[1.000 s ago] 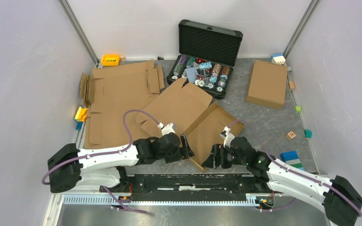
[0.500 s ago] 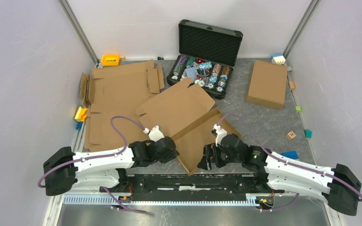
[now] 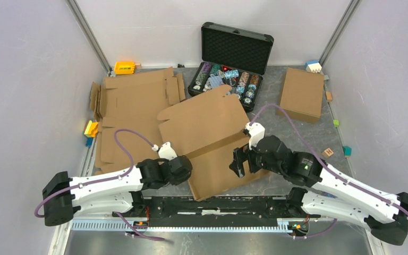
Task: Fold the paper box
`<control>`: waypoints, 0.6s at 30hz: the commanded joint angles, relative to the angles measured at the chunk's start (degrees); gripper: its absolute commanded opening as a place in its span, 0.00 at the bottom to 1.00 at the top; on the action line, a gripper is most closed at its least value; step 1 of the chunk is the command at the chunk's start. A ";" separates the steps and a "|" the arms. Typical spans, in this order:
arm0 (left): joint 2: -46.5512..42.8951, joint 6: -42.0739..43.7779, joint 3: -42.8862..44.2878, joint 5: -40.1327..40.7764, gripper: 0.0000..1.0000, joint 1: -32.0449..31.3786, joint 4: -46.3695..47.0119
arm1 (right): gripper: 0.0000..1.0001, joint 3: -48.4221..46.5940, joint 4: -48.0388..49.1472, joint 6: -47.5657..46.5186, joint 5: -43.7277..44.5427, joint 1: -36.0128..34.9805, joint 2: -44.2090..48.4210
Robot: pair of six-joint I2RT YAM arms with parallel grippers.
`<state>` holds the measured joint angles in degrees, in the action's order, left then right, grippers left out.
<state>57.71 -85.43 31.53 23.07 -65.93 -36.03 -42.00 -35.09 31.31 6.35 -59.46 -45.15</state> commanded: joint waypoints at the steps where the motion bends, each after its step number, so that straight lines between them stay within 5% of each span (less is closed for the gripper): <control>1: -3.67 1.84 0.95 5.70 0.02 -0.12 -6.30 | 0.98 -9.90 -5.70 -7.66 9.30 0.85 -2.86; 8: -5.91 9.62 4.54 13.77 0.02 0.01 -8.62 | 0.98 -15.65 -3.52 -12.93 6.81 10.36 -7.51; 18: 6.36 26.62 13.57 21.16 0.02 3.13 -8.53 | 0.98 -3.16 4.15 -18.76 -3.54 26.70 -8.32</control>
<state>60.49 -68.99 40.77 38.72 -64.82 -47.81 -49.52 -34.94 16.05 7.79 -35.86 -53.69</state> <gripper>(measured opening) 0.127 0.979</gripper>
